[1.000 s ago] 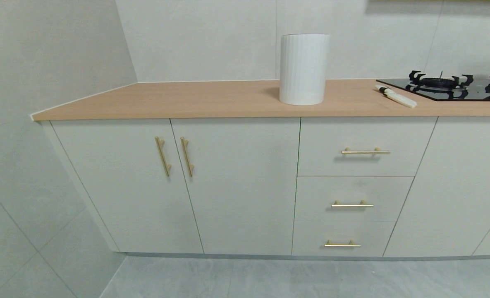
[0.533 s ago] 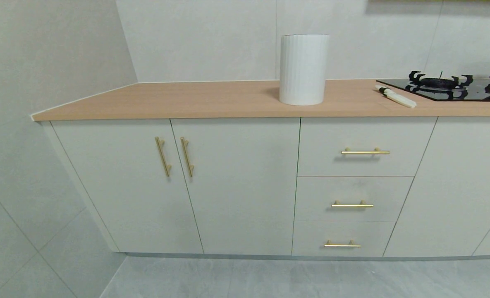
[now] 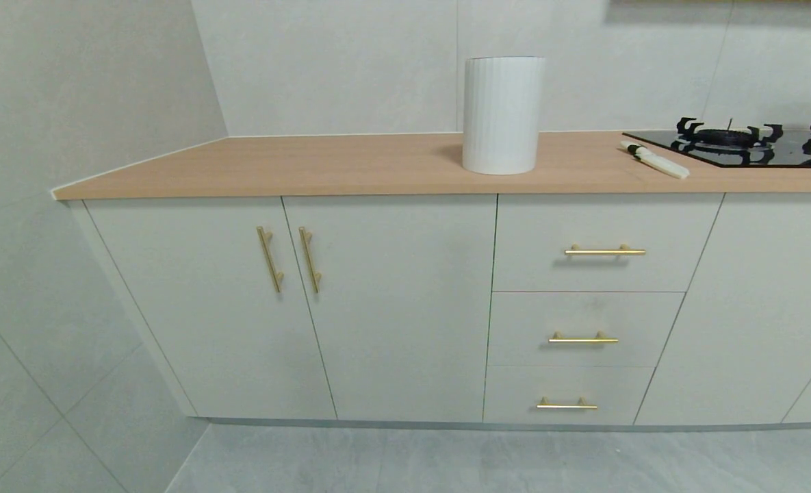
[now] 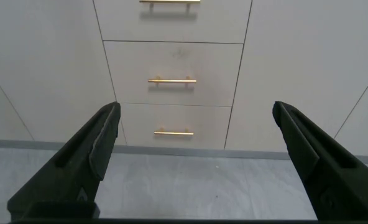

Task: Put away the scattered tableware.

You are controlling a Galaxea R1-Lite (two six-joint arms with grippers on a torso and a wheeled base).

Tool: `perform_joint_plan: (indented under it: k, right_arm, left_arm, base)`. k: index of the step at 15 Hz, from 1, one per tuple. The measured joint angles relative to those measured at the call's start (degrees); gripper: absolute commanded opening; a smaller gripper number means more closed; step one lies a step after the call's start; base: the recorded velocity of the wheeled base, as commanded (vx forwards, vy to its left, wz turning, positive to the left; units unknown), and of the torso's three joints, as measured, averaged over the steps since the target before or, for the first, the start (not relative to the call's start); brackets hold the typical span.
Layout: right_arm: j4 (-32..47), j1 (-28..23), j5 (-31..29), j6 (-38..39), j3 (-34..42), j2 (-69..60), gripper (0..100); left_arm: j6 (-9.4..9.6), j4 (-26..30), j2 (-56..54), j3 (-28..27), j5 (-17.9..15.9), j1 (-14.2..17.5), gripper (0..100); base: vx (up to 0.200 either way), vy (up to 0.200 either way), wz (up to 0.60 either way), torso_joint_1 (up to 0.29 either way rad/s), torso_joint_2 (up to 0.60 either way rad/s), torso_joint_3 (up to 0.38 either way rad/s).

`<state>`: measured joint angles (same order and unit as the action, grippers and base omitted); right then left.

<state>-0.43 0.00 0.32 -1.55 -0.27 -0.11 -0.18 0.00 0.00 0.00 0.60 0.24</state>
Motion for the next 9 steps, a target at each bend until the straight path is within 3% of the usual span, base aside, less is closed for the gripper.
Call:
perform_joint_plan:
  k: [9]
  right_arm:
    - [0.21,0.00,-0.59,1.84,0.27,-0.05,100]
  left_arm:
    - [0.05,0.00,0.00,0.00,0.00,0.00,100]
  base:
    - [0.000,0.000,0.00,0.000,0.00,0.000]
